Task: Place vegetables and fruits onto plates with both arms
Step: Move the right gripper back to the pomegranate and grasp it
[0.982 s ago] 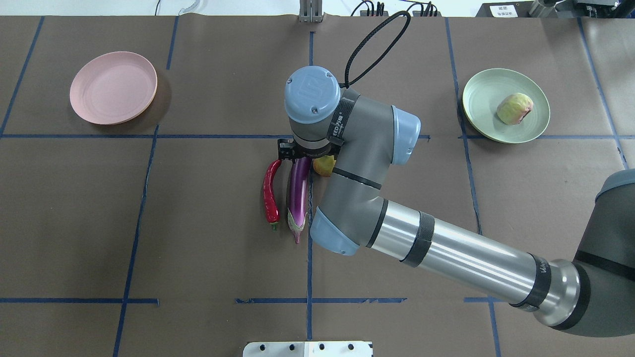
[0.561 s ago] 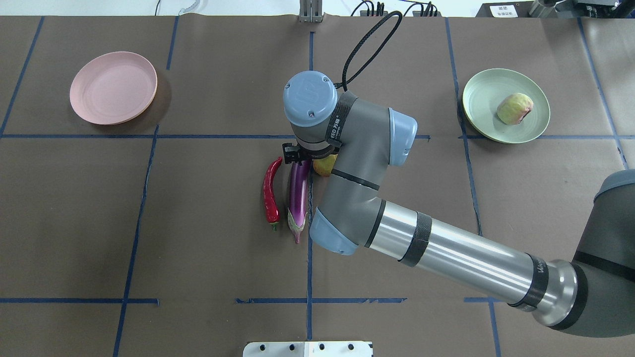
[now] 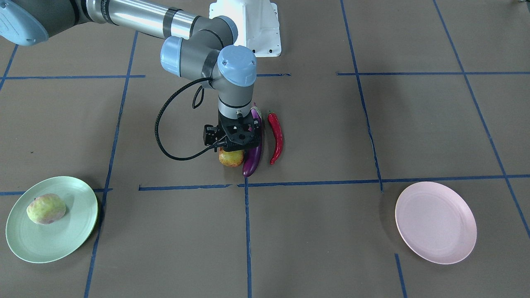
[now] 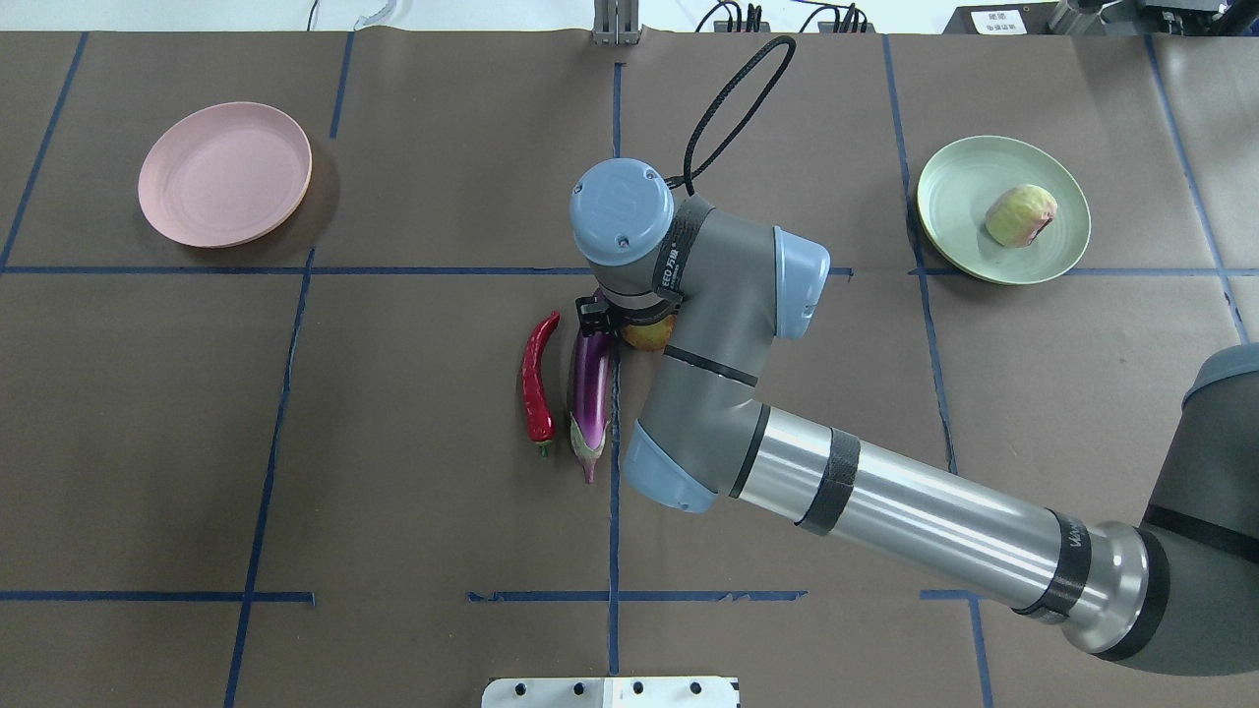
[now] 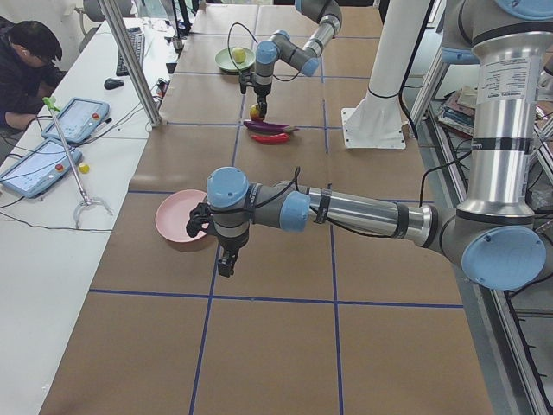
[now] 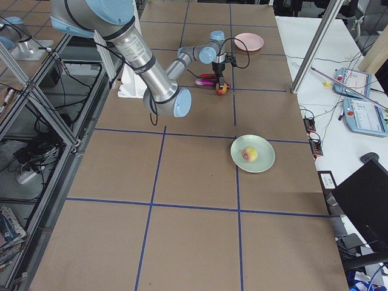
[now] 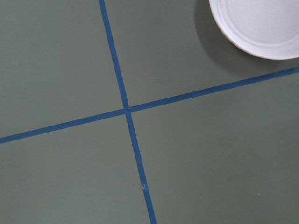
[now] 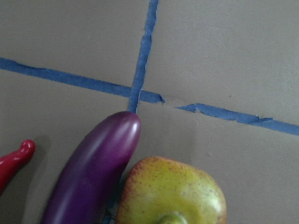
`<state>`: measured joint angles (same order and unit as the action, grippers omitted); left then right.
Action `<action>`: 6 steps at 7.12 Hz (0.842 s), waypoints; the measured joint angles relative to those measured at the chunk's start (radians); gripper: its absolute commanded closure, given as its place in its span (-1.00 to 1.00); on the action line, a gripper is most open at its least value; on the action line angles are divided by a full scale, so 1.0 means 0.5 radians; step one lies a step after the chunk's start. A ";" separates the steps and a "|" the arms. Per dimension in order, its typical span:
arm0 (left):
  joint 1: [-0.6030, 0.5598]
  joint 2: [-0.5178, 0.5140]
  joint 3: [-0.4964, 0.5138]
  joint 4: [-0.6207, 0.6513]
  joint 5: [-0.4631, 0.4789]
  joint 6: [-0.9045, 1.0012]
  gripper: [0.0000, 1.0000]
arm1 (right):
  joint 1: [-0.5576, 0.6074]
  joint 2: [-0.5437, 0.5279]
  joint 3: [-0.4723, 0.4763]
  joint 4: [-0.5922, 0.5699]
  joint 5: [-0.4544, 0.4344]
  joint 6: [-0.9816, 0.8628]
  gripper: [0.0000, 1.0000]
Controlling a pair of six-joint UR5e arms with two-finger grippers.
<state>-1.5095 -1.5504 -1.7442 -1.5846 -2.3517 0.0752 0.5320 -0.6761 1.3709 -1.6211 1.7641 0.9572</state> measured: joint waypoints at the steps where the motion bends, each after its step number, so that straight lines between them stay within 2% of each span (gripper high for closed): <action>1: 0.000 0.001 0.000 0.000 0.000 0.000 -1.00 | -0.003 0.002 -0.017 0.001 -0.002 0.001 -0.95; 2: 0.000 0.002 0.000 0.000 0.000 0.001 -1.00 | -0.004 0.002 -0.030 0.003 -0.003 0.001 -0.51; 4: 0.000 0.003 0.000 0.000 -0.002 0.003 -1.00 | -0.001 0.010 -0.043 0.006 0.000 0.004 0.79; 5: 0.000 0.004 0.000 0.000 -0.002 0.003 -1.00 | 0.005 0.024 -0.041 0.007 0.002 0.016 0.97; 6: 0.000 0.004 0.000 0.000 -0.003 0.003 -1.00 | 0.025 0.046 -0.028 0.005 0.009 0.030 1.00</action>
<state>-1.5095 -1.5486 -1.7441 -1.5846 -2.3530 0.0767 0.5446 -0.6531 1.3567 -1.6184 1.7684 0.9721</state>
